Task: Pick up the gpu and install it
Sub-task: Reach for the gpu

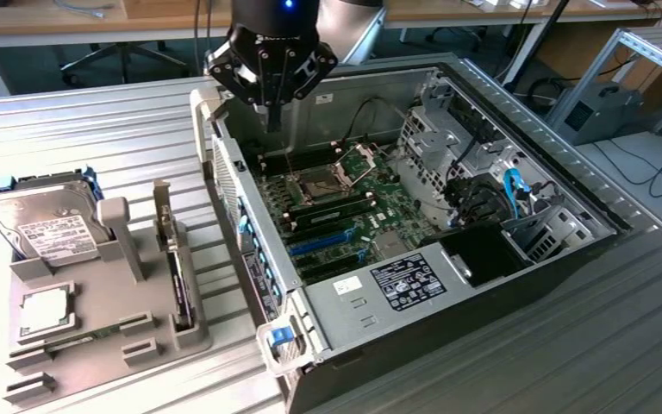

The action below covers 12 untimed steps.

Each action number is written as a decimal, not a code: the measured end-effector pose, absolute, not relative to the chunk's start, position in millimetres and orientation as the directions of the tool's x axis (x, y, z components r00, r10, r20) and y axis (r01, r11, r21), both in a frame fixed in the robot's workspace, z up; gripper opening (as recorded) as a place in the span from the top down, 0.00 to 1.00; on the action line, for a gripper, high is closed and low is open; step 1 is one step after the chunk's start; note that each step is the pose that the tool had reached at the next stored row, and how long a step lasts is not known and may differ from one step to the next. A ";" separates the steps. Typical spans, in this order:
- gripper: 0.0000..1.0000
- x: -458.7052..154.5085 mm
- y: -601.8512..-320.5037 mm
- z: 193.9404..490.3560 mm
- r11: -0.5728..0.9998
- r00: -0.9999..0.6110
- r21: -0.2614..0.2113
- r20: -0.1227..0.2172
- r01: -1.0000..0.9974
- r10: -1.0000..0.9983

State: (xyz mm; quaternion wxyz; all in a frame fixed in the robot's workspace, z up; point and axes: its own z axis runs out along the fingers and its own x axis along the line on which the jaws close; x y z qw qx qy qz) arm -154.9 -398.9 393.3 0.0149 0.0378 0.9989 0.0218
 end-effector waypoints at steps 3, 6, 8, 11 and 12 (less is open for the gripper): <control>0.89 -156.7 -399.0 393.3 0.996 -0.997 0.045 -0.028 0.075 0.076; 0.89 -158.4 -398.9 393.3 0.996 -0.997 0.045 -0.028 0.075 0.076; 0.89 -160.0 -399.0 393.3 0.996 -0.997 0.045 -0.028 0.075 0.076; 0.89 -162.5 -398.9 393.3 0.996 -0.997 0.045 -0.028 0.075 0.076; 0.89 -163.5 -399.0 393.3 0.996 -0.997 0.045 -0.028 0.075 0.076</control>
